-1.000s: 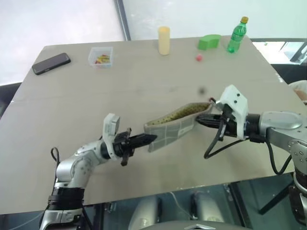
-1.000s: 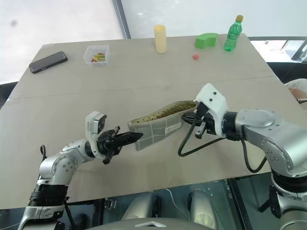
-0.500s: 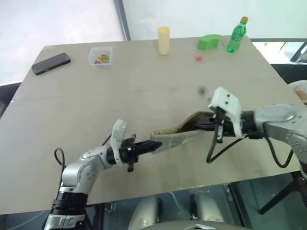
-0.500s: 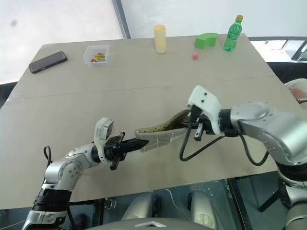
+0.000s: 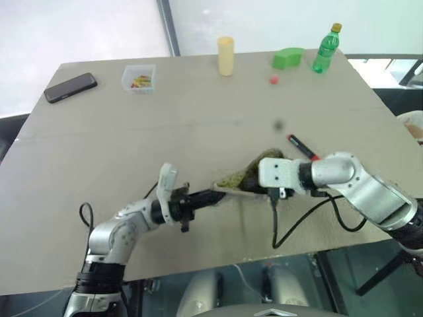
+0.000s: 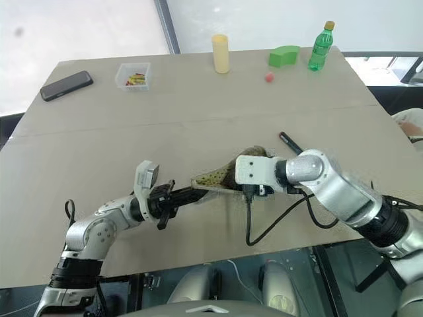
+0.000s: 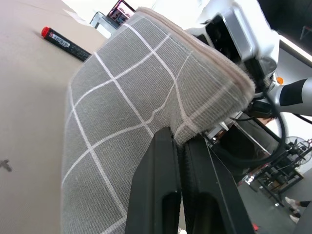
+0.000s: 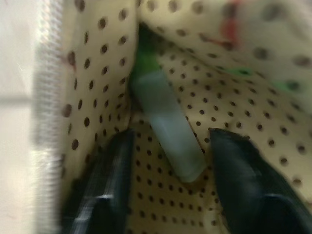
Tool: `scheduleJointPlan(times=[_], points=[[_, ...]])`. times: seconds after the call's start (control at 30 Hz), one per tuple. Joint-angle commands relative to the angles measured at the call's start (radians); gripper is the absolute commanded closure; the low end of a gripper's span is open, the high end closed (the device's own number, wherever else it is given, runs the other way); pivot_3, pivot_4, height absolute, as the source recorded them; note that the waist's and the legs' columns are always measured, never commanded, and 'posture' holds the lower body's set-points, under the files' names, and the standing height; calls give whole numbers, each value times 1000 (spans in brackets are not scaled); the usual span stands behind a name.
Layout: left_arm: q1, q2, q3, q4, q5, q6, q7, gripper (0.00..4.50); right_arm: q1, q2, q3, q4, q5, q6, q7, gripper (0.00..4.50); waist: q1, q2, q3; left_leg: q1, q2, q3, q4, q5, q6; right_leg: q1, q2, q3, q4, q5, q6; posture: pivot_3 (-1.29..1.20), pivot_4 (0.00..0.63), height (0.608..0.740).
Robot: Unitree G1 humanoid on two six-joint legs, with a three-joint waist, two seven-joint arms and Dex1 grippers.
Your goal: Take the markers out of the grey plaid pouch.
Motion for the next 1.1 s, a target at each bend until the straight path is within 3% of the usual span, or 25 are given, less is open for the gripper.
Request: scheduleJointPlan(times=[0.03, 0.3, 0.67, 0.83, 1.1], points=[[-28, -10, 27, -15, -58, 36, 12, 4500, -47, 18, 53, 58, -130, -138, 75, 2196, 0, 0, 0, 0, 0, 0, 0, 0, 0, 0, 0, 0, 0, 0, 0, 0, 150, 740], [-62, -21, 91, 40, -145, 142, 67, 4500, -116, 64, 84, 188, -315, -158, 177, 2196, 0, 0, 0, 0, 0, -1, 1, 0, 0, 0, 0, 0, 1, 0, 0, 0, 150, 740], [-79, -3, 125, -4, -440, 445, 109, 4500, -150, -128, -129, -101, -137, 215, 486, 2196, 1, 0, 0, -3, 0, -6, 3, 0, 0, 0, -2, -3, 0, 0, 0, 0, 150, 740], [-51, 8, 66, 39, -285, 330, 71, 4500, -171, -132, -139, -141, -115, 256, 476, 2196, 0, 0, 0, -1, 0, -7, 3, 0, 0, 0, -1, -2, 1, 0, 0, 0, 150, 740], [-51, -29, 23, 107, -143, 193, 43, 4500, -88, 14, 19, -48, -224, 165, 337, 2196, 2, 0, 0, -2, -2, -7, 3, 0, 0, 0, -2, -2, 1, 0, 0, 0, 150, 740]])
